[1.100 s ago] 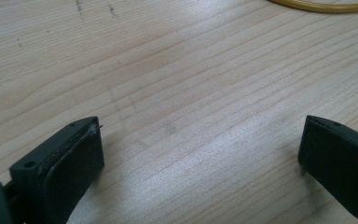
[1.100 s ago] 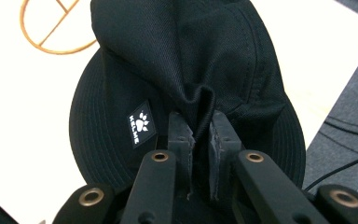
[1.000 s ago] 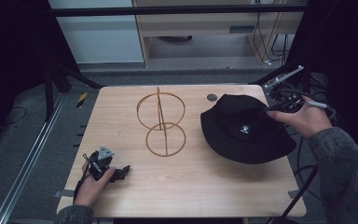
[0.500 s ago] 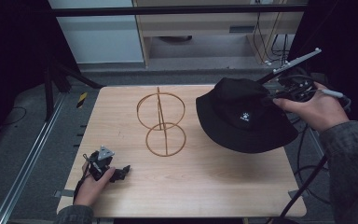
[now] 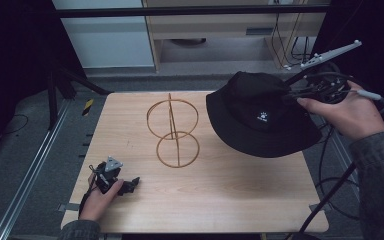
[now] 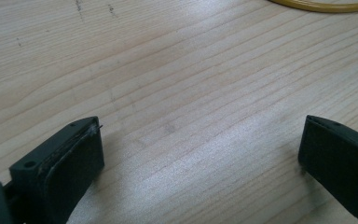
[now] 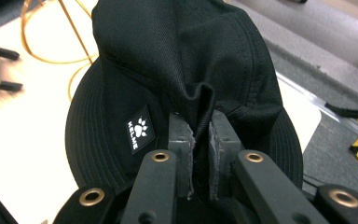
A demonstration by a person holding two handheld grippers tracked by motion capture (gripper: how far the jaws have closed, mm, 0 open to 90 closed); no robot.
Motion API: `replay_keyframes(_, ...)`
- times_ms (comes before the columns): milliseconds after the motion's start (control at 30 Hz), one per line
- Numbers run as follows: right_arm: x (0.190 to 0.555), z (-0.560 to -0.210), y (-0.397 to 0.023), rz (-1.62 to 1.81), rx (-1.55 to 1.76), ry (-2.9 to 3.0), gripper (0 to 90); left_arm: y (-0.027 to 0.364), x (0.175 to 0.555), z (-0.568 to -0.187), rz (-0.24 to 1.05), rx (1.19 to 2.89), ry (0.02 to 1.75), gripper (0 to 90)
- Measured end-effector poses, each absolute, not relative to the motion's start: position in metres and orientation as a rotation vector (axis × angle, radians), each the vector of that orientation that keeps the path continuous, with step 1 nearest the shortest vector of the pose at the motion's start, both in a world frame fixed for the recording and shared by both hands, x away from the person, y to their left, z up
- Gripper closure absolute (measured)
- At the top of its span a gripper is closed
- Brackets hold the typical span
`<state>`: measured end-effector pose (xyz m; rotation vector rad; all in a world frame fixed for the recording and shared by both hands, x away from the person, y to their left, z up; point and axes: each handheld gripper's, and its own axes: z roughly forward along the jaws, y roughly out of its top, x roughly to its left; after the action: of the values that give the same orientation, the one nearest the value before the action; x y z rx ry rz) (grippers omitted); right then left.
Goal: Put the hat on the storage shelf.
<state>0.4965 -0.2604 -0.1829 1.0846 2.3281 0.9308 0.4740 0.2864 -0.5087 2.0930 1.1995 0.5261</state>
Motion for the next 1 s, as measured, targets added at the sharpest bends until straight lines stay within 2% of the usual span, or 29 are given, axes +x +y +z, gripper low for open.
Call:
replay_keyframes(467, 0.481, -0.156, -0.230, 1.102, 0.951, 2.273, 82.3, 0.286, 0.474, -0.509, 0.526, 2.095, 1.199, 0.0)
replay_keyframes(1000, 0.491, -0.149, -0.181, 1.193, 0.835, 2.275, 82.5, 0.286, 0.474, -0.509, 0.526, 2.096, 1.199, 0.0)
